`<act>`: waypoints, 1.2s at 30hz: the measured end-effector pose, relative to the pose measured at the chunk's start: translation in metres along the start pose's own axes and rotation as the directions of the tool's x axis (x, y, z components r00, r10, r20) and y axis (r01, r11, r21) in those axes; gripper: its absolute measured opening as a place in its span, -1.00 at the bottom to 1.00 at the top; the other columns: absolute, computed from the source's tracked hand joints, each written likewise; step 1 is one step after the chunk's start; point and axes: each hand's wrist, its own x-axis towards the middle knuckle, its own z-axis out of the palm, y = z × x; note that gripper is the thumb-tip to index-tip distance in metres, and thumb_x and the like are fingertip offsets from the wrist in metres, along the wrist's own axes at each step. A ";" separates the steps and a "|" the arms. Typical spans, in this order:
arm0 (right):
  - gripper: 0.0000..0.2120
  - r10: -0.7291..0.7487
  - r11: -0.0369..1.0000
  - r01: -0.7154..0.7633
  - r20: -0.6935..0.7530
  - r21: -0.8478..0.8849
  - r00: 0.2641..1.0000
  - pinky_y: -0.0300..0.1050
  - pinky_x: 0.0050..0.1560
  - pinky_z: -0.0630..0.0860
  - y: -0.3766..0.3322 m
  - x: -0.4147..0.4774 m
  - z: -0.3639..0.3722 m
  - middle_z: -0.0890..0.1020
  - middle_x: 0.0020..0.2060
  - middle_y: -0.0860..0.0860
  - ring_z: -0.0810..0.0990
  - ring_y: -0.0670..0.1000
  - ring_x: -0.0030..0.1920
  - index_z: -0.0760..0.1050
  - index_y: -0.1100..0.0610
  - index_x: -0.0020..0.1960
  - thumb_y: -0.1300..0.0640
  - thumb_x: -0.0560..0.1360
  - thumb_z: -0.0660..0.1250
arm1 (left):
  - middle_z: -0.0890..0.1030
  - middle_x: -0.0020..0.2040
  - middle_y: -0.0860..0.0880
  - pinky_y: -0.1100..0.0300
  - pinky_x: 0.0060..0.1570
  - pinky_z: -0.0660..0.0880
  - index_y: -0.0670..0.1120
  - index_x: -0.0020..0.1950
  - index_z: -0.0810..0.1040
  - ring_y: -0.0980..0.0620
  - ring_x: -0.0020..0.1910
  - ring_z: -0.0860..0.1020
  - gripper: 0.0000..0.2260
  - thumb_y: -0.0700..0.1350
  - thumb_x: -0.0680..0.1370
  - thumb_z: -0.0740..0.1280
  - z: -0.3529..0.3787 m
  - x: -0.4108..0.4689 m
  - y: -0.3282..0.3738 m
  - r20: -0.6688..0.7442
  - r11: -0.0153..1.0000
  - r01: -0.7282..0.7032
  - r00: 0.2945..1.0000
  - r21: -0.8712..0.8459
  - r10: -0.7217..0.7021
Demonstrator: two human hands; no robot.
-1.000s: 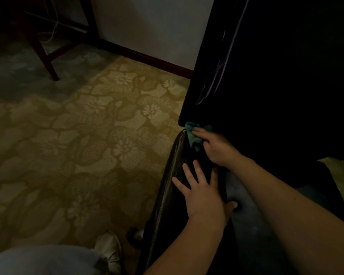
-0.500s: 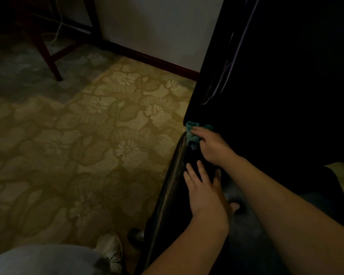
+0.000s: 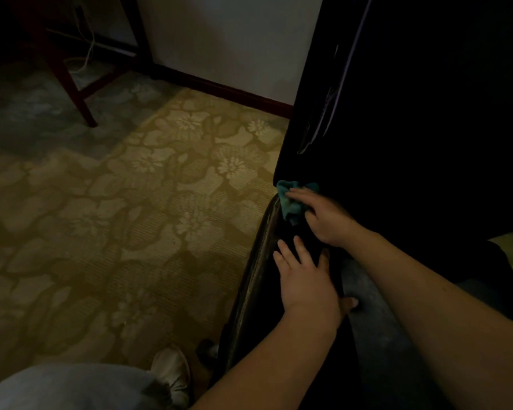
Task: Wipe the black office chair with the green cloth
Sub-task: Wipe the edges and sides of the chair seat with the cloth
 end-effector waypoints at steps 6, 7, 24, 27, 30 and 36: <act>-0.48 0.057 0.997 -0.043 -0.215 0.070 0.975 -0.22 0.47 0.03 0.016 -0.047 0.001 0.26 0.50 -0.03 0.14 -0.03 0.52 0.26 0.02 0.51 0.17 0.58 0.26 | 0.60 0.16 -0.08 -0.01 0.08 0.40 0.02 0.27 0.54 -0.11 0.12 0.54 -0.58 0.26 0.60 0.16 -0.027 0.005 -0.047 -0.342 0.981 -0.194 0.922 0.002 0.183; -0.49 0.096 0.993 -0.074 -0.257 0.092 0.962 -0.18 0.48 0.07 0.018 -0.056 0.003 0.27 0.50 0.00 0.16 0.00 0.51 0.26 0.05 0.51 0.16 0.58 0.26 | 0.63 0.03 -0.04 0.03 0.00 0.43 0.01 0.16 0.58 -0.06 0.01 0.57 -0.64 0.21 0.61 0.16 -0.033 0.007 -0.057 -0.420 0.976 -0.216 0.888 -0.016 0.190; -0.29 0.235 0.957 -0.276 -0.326 -0.085 0.916 0.00 0.55 -0.03 0.015 -0.089 0.045 0.11 0.56 0.08 0.00 0.04 0.56 0.04 0.15 0.57 -0.23 0.59 0.11 | 0.18 0.57 -0.15 -0.17 0.45 0.24 0.03 0.59 0.20 -0.25 0.54 0.10 -0.51 0.06 0.66 0.14 -0.061 0.117 -0.045 -0.153 0.968 -0.250 0.957 0.008 0.248; -0.30 0.224 0.957 -0.273 -0.343 -0.100 0.912 0.02 0.54 0.01 0.015 -0.088 0.047 0.15 0.55 0.07 0.02 0.04 0.55 0.07 0.13 0.57 -0.25 0.58 0.11 | 0.19 0.57 -0.14 -0.15 0.45 0.23 0.03 0.59 0.19 -0.25 0.53 0.12 -0.48 0.12 0.65 0.16 -0.060 0.116 -0.049 -0.167 0.962 -0.272 0.948 0.018 0.271; -0.29 0.225 0.956 -0.275 -0.348 -0.101 0.910 0.01 0.54 0.00 0.016 -0.089 0.047 0.15 0.55 0.06 0.02 0.04 0.55 0.09 0.11 0.56 -0.26 0.56 0.13 | 0.17 0.58 -0.12 -0.15 0.49 0.18 0.02 0.59 0.18 -0.26 0.55 0.09 -0.50 0.08 0.66 0.16 -0.059 0.115 -0.052 -0.175 0.965 -0.262 0.950 0.010 0.259; -0.29 0.232 0.954 -0.281 -0.335 -0.104 0.913 -0.01 0.55 -0.03 0.013 -0.088 0.045 0.13 0.55 0.05 0.00 0.03 0.56 0.10 0.12 0.56 -0.24 0.56 0.14 | 0.33 0.49 -0.15 -0.05 0.44 0.24 -0.06 0.53 0.30 -0.23 0.47 0.26 -0.58 -0.03 0.67 0.18 -0.049 0.110 -0.079 -0.299 0.952 -0.289 0.921 -0.102 0.248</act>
